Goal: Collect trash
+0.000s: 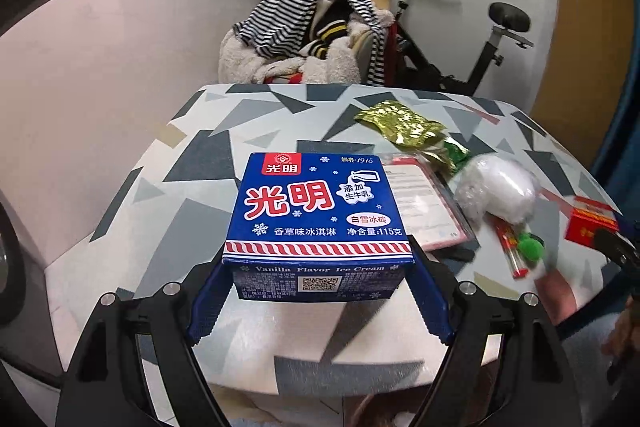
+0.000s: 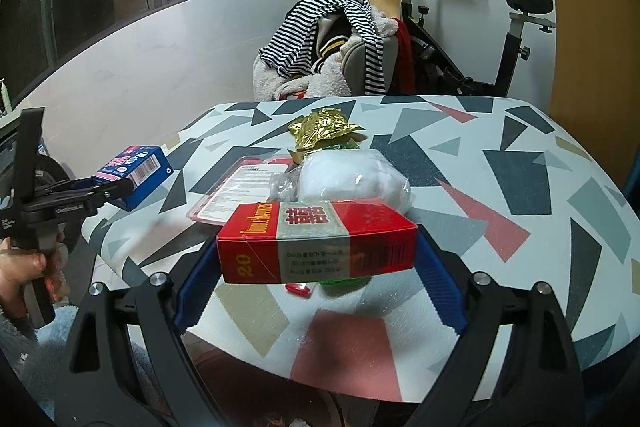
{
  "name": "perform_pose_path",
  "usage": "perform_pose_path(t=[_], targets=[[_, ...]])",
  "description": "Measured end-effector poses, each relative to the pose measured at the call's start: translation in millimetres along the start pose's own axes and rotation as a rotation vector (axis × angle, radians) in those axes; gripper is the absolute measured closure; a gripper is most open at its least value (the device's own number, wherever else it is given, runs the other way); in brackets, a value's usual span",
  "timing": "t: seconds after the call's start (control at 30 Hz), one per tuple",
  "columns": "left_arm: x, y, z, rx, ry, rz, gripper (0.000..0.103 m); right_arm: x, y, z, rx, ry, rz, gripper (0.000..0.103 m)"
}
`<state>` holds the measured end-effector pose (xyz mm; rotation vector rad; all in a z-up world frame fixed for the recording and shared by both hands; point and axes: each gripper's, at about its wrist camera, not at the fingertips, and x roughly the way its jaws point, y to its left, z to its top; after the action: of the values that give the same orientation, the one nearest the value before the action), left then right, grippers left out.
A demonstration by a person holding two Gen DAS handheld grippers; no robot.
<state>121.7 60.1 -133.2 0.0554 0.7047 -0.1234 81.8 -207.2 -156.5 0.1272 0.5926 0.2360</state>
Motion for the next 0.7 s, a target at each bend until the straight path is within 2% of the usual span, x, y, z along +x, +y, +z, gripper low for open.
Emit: perform_pose_path(t=[0.17,0.4,0.6,0.7], targets=[[-16.6,-12.4,-18.0,0.03,0.008,-0.069,0.024,-4.3,4.0,-2.9,-0.004,0.003,0.009,0.015],[-34.7,-51.0,-67.6,0.18,0.043,-0.199,0.024,-17.3,11.4,-13.9,-0.012,0.015,0.035,0.015],[-34.5,-79.4,-118.5,0.296,0.146,-0.333,0.024,-31.0,16.1,-32.9,-0.013,0.03,0.046,0.015],[-27.2,-91.2,-137.8,0.361,0.203,-0.346,0.024,-33.9,16.5,-40.8,-0.011,0.038,0.043,0.015]])
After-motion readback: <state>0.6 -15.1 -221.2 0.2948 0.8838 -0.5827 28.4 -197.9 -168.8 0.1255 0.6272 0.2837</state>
